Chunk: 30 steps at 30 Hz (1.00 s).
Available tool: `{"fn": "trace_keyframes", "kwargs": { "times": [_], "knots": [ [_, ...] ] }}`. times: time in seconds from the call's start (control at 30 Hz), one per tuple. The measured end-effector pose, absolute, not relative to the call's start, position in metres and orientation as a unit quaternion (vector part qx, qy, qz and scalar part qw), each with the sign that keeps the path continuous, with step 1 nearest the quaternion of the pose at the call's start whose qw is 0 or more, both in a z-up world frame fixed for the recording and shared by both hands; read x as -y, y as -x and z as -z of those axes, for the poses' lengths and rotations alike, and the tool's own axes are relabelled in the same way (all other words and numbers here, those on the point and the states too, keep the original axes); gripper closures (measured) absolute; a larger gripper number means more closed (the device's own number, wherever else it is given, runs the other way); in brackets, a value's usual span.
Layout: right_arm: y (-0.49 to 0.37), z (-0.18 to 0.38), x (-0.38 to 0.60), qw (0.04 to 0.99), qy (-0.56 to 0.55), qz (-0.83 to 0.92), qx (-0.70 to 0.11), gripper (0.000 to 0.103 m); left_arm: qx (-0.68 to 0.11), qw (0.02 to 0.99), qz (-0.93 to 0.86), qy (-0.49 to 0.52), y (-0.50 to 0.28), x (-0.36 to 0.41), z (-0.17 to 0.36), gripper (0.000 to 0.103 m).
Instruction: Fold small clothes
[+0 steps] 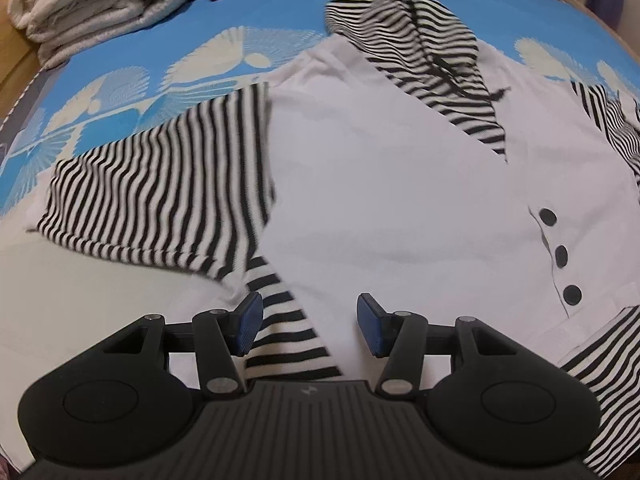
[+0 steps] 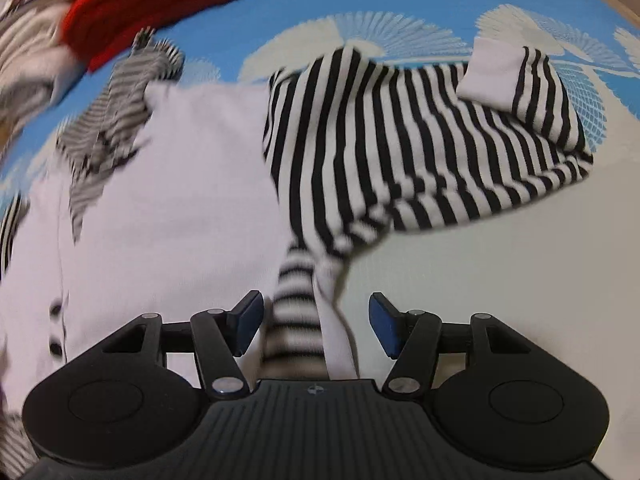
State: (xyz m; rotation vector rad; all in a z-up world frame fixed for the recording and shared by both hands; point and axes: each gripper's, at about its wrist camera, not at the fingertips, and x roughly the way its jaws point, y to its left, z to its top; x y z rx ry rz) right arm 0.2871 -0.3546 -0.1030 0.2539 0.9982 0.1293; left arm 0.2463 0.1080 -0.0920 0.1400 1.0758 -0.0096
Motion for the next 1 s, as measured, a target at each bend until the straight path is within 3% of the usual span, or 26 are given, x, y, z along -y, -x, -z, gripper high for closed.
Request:
{"fn": "trace_keyframes", "kwargs": {
  "times": [0.2,0.73,0.87,1.0],
  "knots": [
    [-0.261,0.085,0.368,0.883,-0.105,-0.034,-0.455,0.044,-0.477,0.877,-0.055,-0.004,-0.242,-0.153,0.08,0.046],
    [-0.247,-0.037,0.316,0.95,-0.156,-0.072,-0.26,0.045,-0.402,0.893,-0.156,0.128,-0.279,-0.29,0.093,0.045],
    [-0.264,-0.036,0.297,0.947,-0.157,-0.078,-0.269,0.045,-0.402,0.888,-0.158,0.158,-0.293,-0.317,0.105,0.032],
    [-0.283,-0.032,0.279,0.945,-0.151,-0.081,-0.279,0.045,-0.405,0.879,-0.168,0.187,-0.305,-0.35,0.119,0.03]
  ]
}}
